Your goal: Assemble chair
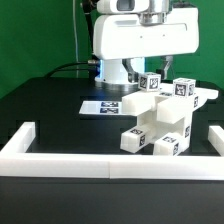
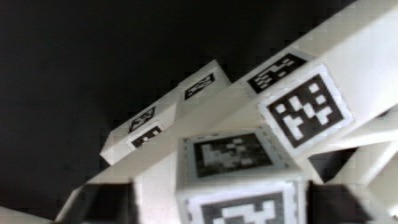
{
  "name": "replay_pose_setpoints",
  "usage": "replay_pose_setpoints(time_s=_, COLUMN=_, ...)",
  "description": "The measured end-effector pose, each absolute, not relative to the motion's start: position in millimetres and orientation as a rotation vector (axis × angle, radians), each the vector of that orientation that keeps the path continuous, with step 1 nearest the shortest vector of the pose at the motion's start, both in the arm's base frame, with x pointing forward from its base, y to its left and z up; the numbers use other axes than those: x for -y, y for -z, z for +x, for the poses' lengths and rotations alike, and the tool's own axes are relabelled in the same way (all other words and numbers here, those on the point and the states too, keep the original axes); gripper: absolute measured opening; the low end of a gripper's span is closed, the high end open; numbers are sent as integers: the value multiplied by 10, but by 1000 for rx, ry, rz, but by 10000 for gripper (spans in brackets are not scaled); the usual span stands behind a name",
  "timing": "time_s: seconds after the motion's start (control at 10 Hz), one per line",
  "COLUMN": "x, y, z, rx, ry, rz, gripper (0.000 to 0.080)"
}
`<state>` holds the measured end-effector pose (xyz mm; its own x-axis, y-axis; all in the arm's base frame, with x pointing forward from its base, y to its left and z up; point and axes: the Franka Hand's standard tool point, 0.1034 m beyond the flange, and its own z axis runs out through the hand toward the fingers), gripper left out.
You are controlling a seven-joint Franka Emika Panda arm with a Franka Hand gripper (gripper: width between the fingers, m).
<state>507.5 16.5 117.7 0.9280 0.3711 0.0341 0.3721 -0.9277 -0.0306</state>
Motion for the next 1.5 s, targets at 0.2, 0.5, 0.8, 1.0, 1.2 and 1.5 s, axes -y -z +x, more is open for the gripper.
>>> replay_pose_setpoints(time_s=0.2, x=-164, y=-1177, z=5076, rx=539, ry=43, rz=-3057, gripper=287)
replay_pose_setpoints(time_s=0.5, x=-160, y=-1174, z=5075, rx=229, ry=37, rz=-3090, gripper=287)
replay_pose_setpoints(time_s=0.8, x=-169, y=-1168, z=5071, rx=-255, ry=25, rz=-3084, gripper=287)
replay_pose_setpoints(time_s=1.0, x=-172, y=-1165, z=5070, rx=-579, ry=16, rz=-3029, gripper=288)
replay_pose_setpoints(time_s=1.2, x=-176, y=-1164, z=5071, rx=-836, ry=7, rz=-2960, gripper=288)
replay_pose_setpoints(time_s=1.5, x=-190, y=-1161, z=5076, rx=-1235, ry=-9, rz=-2799, gripper=288)
